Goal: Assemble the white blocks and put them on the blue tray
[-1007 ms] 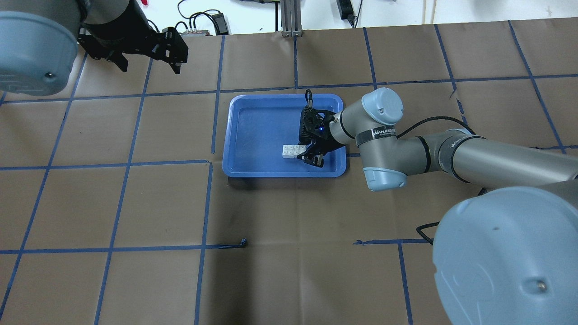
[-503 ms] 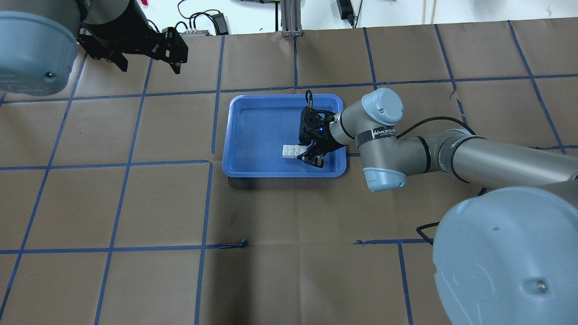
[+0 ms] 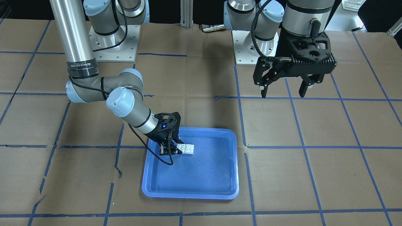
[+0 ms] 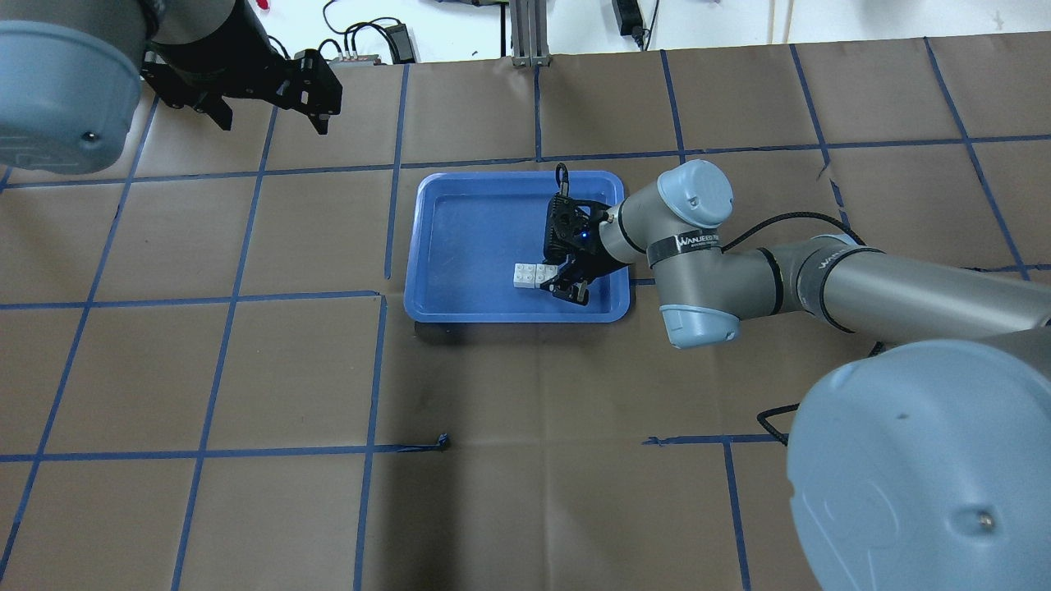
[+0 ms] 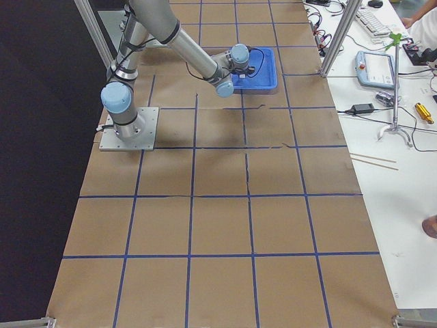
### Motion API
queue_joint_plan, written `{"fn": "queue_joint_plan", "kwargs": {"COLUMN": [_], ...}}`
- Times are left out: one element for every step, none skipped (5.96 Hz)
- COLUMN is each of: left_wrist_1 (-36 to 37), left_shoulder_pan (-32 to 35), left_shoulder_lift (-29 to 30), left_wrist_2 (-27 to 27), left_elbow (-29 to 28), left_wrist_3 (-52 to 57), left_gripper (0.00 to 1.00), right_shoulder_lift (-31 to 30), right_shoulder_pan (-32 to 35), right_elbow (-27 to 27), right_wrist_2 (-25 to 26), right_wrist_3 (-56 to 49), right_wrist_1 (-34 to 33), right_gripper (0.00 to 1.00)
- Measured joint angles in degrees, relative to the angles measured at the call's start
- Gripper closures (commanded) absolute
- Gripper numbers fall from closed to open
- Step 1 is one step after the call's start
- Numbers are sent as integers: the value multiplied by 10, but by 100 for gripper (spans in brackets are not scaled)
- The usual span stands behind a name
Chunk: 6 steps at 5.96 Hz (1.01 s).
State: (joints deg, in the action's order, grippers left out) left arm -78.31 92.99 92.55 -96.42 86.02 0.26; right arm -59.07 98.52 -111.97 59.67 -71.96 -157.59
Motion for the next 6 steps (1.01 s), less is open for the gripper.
{"fn": "queue_joint_plan", "kwargs": {"left_wrist_1": [0,0,0,0,0,0], "left_shoulder_pan": [0,0,0,0,0,0], "left_shoulder_lift": [0,0,0,0,0,0], "left_wrist_2": [0,0,0,0,0,0], "left_elbow": [0,0,0,0,0,0], "left_wrist_3": [0,0,0,0,0,0], "left_gripper": [1,1,1,1,1,1], "right_shoulder_lift": [0,0,0,0,-1,-1], "right_shoulder_pan": [0,0,0,0,0,0], "right_elbow": [0,0,0,1,1,1], "right_wrist_2": [-2,-4,-5,-4,-2,0], "right_wrist_3": [1,3,9,17,20,22], "right_wrist_1": [0,0,0,-1,-1,-1], "right_gripper": [7,0,0,0,0,0]}}
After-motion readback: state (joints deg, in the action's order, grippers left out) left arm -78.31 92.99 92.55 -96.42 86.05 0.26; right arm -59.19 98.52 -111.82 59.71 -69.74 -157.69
